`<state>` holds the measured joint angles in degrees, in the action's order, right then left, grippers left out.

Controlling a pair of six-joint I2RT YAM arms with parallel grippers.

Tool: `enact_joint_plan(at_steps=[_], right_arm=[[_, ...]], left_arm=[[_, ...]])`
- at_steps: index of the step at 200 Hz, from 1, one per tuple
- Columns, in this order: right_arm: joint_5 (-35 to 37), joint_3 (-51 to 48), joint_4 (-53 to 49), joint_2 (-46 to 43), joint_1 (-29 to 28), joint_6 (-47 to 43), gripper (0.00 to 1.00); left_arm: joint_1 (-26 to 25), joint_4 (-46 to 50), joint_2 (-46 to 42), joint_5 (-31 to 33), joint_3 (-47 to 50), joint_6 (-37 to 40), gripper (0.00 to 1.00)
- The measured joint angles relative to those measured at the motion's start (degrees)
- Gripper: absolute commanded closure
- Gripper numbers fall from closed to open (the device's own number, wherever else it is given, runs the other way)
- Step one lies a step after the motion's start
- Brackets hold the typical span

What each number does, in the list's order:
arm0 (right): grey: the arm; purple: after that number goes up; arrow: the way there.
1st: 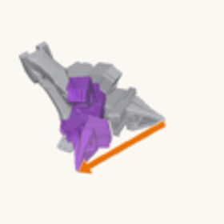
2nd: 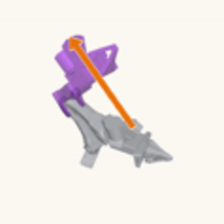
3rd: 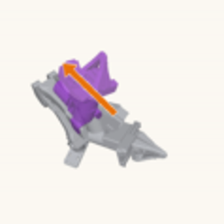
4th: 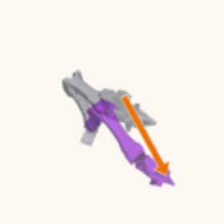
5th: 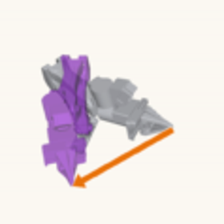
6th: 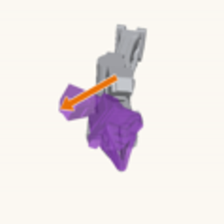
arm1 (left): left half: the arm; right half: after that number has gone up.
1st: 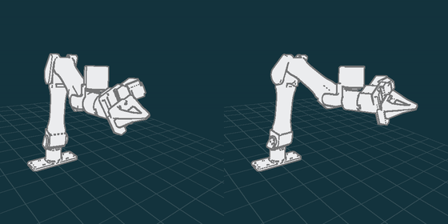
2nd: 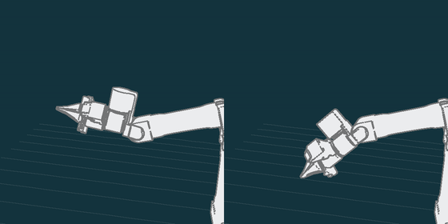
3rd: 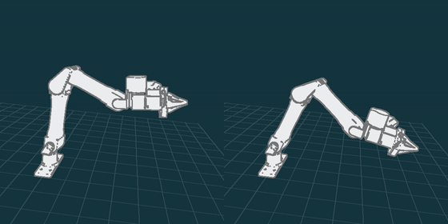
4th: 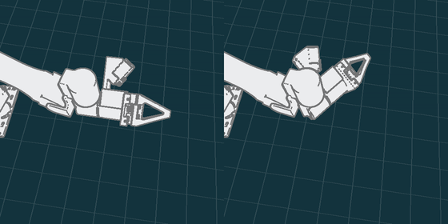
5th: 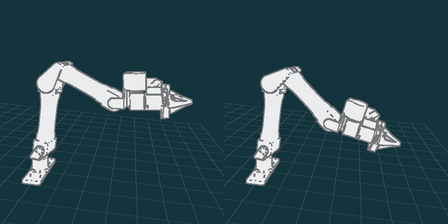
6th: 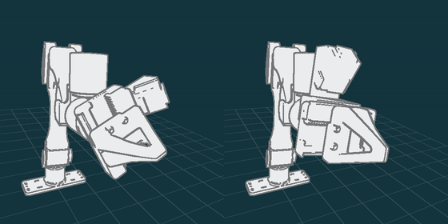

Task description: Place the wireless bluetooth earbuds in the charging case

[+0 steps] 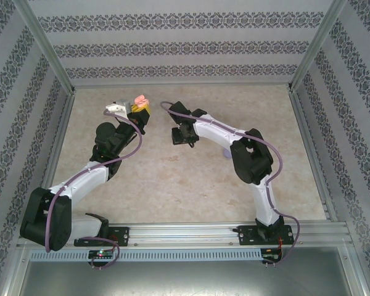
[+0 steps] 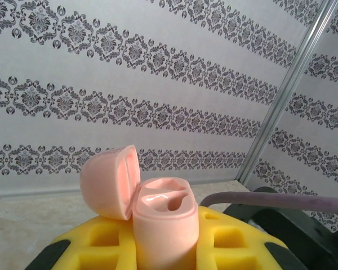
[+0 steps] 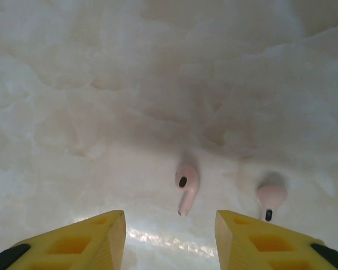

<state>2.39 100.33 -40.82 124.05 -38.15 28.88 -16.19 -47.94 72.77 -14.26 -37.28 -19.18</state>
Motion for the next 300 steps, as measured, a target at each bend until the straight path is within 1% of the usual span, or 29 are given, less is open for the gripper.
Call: enact_joint_plan(at_steps=[41, 176, 235, 300], right_arm=[[0.83, 2.99, -1.03, 3.54, 0.00, 0.81, 0.58], [2.29, 5.05, -1.97, 8.04, 0.00, 1.46, 0.63], [2.91, 5.81, -2.45, 8.52, 0.00, 2.12, 0.68], [3.80, 5.79, -2.69, 8.52, 0.00, 2.36, 0.78]], left_arm=[[0.00, 0.00, -0.02, 0.00, -0.24, -0.42, 1.00], [0.00, 0.09, -0.96, -0.04, -0.24, -0.37, 1.00], [0.00, 0.09, -0.96, -0.04, -0.24, -0.35, 1.00], [0.00, 0.11, -0.96, -0.26, -0.24, -0.37, 1.00]])
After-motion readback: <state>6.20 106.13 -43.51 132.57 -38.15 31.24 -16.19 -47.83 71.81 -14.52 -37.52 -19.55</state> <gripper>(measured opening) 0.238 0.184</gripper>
